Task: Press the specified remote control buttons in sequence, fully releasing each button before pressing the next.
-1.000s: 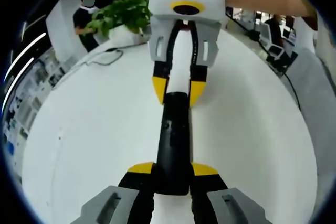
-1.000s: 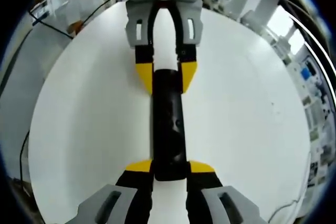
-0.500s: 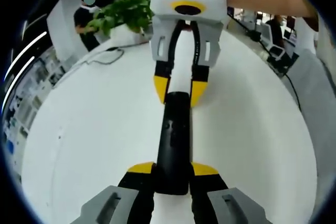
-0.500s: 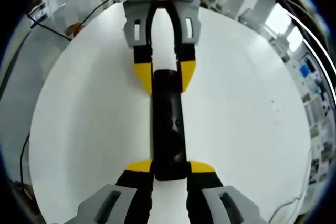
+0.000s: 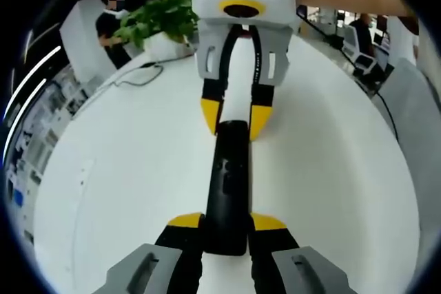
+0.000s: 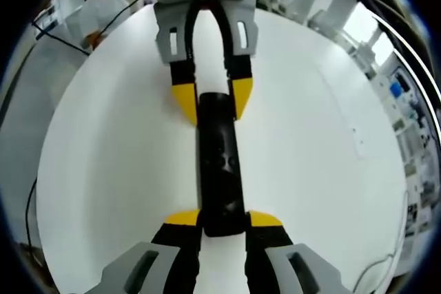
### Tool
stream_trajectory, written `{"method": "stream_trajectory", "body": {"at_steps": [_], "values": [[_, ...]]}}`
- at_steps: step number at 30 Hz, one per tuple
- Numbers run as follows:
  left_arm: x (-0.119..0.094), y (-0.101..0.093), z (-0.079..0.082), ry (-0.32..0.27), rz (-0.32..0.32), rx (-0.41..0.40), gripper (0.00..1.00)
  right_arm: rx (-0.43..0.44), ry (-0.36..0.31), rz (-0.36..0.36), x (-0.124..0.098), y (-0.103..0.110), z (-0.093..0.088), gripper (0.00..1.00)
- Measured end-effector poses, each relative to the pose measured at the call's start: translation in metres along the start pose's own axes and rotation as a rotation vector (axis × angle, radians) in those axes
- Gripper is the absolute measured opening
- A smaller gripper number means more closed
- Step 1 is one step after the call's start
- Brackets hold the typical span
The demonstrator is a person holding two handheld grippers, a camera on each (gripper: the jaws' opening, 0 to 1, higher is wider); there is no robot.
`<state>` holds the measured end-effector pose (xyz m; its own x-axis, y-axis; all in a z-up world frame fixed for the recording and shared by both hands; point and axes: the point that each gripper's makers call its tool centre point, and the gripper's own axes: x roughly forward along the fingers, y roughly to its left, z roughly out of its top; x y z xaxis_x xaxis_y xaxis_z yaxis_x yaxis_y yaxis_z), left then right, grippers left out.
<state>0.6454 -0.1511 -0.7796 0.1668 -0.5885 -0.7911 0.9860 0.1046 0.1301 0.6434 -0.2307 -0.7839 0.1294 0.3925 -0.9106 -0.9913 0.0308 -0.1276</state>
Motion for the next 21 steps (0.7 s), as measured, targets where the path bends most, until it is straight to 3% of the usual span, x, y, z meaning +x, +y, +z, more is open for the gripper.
{"method": "stream_trajectory", "body": {"at_steps": [14,21], "values": [[-0.0012,0.0028,0.0002,-0.025,0.065,-0.034,0.25,0.044,-0.033,-0.055,0.001,-0.0075,-0.0045,0.22],[-0.0029,0.001,-0.0032,-0.052,0.077,-0.089,0.33,0.107,-0.082,-0.07,0.0009,-0.0075,-0.0061,0.27]]}}
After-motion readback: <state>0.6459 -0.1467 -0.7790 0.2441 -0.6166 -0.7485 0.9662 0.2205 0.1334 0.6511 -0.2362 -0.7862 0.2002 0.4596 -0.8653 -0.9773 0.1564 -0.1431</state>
